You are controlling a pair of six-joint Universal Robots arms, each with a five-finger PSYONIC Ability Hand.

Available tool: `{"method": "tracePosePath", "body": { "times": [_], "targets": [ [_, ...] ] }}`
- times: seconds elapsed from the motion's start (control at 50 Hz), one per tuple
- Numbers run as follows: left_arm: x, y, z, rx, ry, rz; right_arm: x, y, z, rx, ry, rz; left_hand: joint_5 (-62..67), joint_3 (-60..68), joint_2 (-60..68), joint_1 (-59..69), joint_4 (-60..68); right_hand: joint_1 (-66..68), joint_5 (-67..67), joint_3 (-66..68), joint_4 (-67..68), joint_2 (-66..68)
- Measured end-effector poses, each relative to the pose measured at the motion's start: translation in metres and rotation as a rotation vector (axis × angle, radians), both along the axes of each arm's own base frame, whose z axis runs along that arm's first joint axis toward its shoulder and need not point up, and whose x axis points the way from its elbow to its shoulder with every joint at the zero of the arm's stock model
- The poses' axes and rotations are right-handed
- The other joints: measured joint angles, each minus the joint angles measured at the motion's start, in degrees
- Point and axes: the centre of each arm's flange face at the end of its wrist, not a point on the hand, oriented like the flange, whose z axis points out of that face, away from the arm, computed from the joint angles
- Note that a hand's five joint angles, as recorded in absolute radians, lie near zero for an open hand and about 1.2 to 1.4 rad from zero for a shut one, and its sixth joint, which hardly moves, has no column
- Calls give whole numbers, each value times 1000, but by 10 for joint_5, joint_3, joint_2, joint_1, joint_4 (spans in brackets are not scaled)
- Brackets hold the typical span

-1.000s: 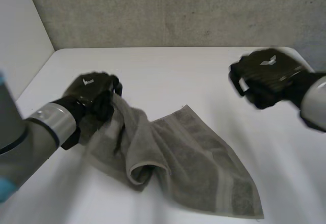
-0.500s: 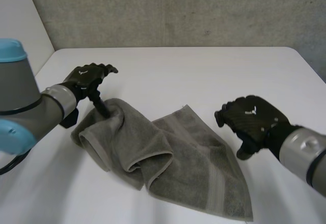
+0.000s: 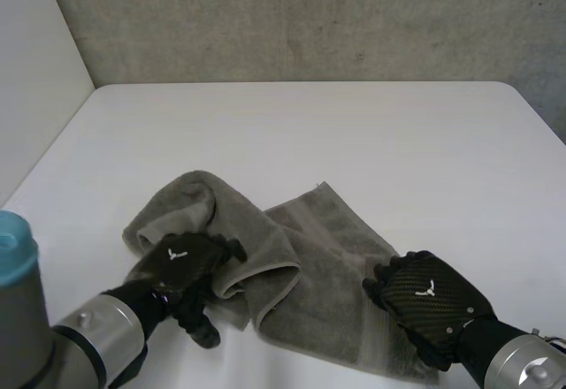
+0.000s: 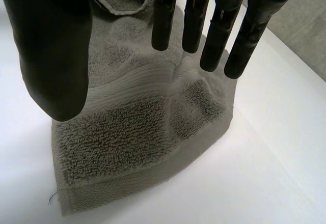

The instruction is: Fold the towel.

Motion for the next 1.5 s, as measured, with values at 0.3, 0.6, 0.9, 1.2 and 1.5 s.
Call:
{"method": "tracePosePath", "body": {
  "times": [0.3, 0.6, 0.9, 1.2, 1.5],
  "targets": [
    [-26, -17, -25, -73, -21, 38, -2, -5, -23, -33, -21, -35, -1, 0, 0, 0, 0, -3, -5, -3, -3, -2],
    [-49, -35, -34, -137, -27, 75, 2, -19, -23, 53, -171, -131, -1, 0, 0, 0, 0, -15, -15, -13, -16, -13],
    [-59, -49, -43, -141, -36, 91, -5, -7, -46, 78, -63, -92, 144, 158, 159, 159, 161, -9, 14, -5, -8, -7],
    [-57, -61, -27, -212, 1, 148, -3, -46, -42, -24, -103, -145, 564, 601, 583, 558, 591, 490, 522, 497, 496, 491],
    [-41, -65, 59, -407, 142, 193, -30, -86, 80, -258, -356, -243, 572, 618, 590, 565, 600, 506, 524, 497, 496, 491]
  ]
}}
